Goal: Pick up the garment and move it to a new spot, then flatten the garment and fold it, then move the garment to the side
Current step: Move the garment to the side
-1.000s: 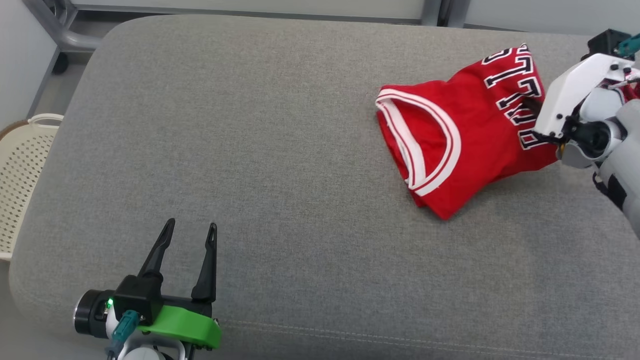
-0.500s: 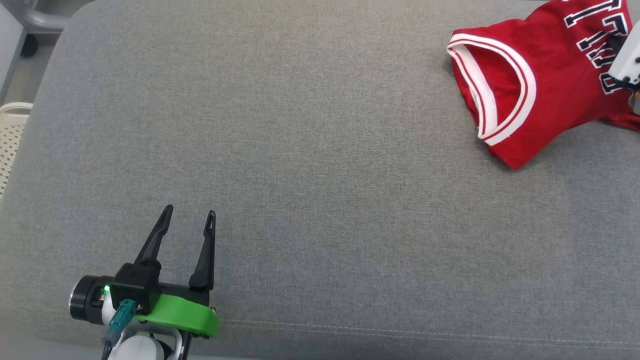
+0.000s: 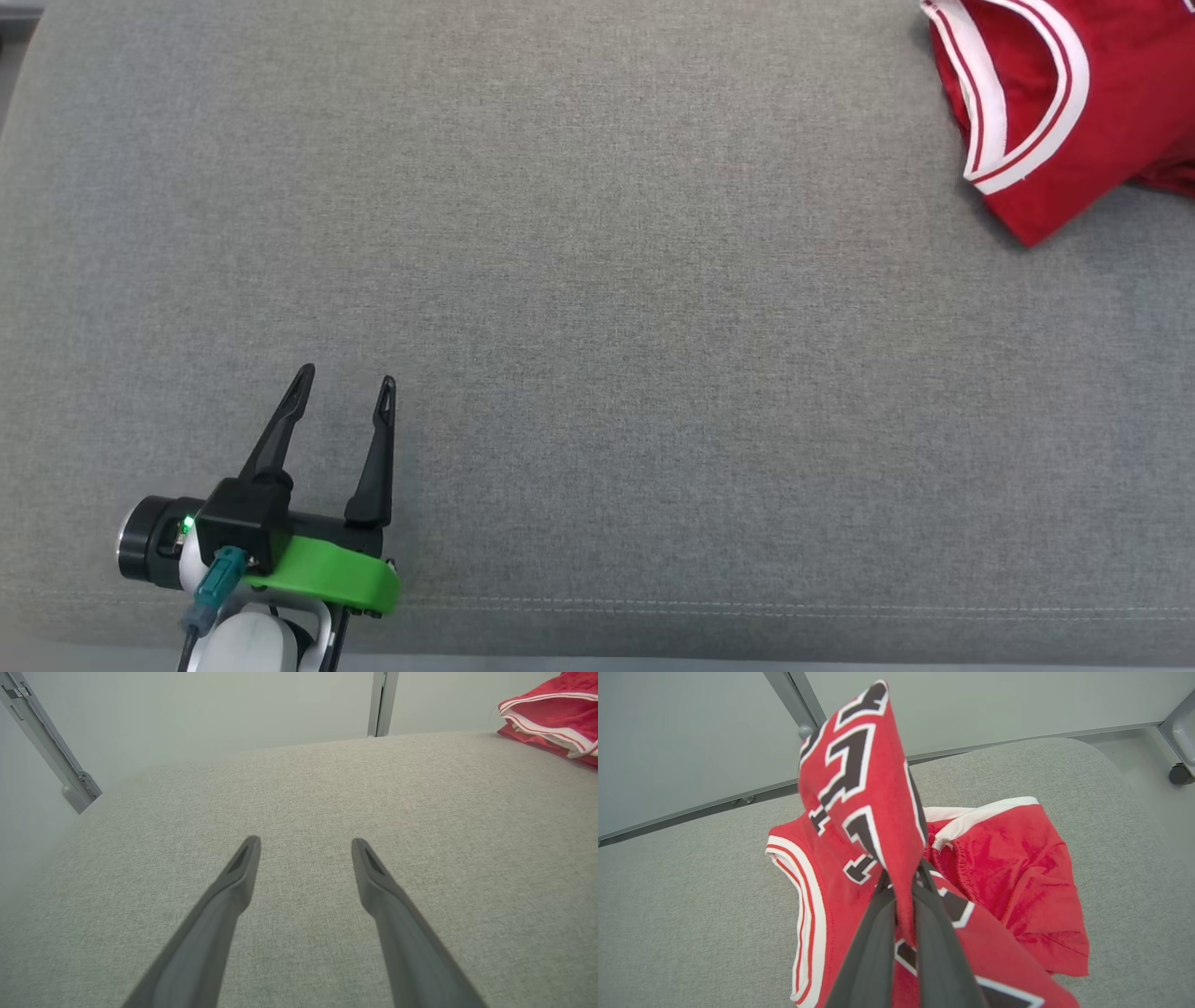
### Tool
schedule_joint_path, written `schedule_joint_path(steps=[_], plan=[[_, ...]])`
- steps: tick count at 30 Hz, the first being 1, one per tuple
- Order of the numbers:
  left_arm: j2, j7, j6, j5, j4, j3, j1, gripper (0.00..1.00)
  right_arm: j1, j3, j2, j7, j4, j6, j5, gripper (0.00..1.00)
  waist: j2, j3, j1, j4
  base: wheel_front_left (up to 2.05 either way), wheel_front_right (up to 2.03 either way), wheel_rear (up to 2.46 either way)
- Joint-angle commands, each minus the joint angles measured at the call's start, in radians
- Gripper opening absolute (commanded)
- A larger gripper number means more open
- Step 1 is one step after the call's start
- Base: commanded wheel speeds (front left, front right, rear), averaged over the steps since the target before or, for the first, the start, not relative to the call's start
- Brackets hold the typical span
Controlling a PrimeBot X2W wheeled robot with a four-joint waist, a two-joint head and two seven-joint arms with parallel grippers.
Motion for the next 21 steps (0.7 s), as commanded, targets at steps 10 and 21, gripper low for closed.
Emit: schedule_joint_path(steps=[10,21], plan=[[0.019,-0.002,-0.002,0.005,-0.009,-0.007,-0.036,1.00,-0.033,-0.004,-0.078,0.005,0.003,0.000,-0.049,0.00,-0.0001,0.041,-0.0001,-0.036,0.00,0.00,0.00],[0.027,-0.002,-0.002,0.012,-0.031,-0.016,-0.049,1.00,-0.099,0.002,-0.145,0.027,0.004,0.000,-0.156,0.00,-0.0001,0.099,-0.0001,-0.020,0.00,0.00,0.00]])
